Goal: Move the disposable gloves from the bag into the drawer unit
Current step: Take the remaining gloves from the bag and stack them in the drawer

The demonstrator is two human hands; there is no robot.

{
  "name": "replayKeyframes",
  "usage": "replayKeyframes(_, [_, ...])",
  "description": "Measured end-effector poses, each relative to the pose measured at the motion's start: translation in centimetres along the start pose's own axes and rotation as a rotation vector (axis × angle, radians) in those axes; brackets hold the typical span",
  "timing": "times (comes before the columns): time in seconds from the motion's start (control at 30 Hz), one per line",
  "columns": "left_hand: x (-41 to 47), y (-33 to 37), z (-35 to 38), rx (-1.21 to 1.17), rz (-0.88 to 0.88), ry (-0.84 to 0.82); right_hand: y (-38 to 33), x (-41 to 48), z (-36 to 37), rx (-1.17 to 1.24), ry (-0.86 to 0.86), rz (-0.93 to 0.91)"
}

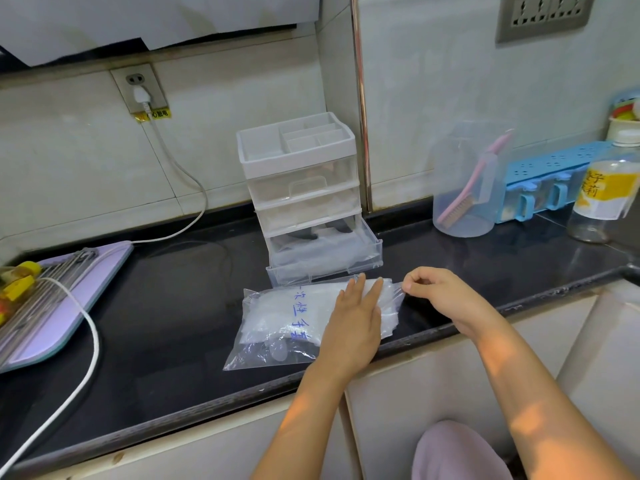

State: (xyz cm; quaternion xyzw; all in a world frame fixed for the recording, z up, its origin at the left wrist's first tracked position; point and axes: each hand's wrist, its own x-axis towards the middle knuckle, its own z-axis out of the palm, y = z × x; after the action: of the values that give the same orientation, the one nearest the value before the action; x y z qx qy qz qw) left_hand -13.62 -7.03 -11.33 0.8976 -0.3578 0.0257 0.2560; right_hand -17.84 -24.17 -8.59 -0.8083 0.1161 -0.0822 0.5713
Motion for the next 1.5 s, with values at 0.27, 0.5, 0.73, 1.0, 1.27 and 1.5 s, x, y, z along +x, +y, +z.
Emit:
replayKeyframes(0.27, [-0.2,-0.1,-0.1,0.013,-0.049,0.082,-0.4,0.0,0.0,0.456,0.028,-0.025])
replayKeyframes(0.5, [-0.2,0.0,-0.3,0.006,-0.06,0.148,-2.3,1.6,-0.3,0.418,0.226,0.088])
replayKeyframes(0.73, [-0.2,0.2,-0.4,0.022,-0.077,0.139,-2.3,1.8,1.0,0.109,0.147,0.211])
replayKeyframes(1.0, [-0.1,0.2,-0.1,0.078,-0.134,0.123,-8.7,1.0,-4.2,0.116,0.372,-0.294])
replayKeyframes(1.27, [0.2,1.4,-3.8,-0.49,-0.252,0.205,-16.2,-0.4,-7.1,-0.191,-0.063,-0.469])
replayKeyframes(1.5, [1.5,3.1,-10.1,-0.971,0.098,0.145,-17.7,-0.2,-4.9,-0.403,-0.488,-0.463])
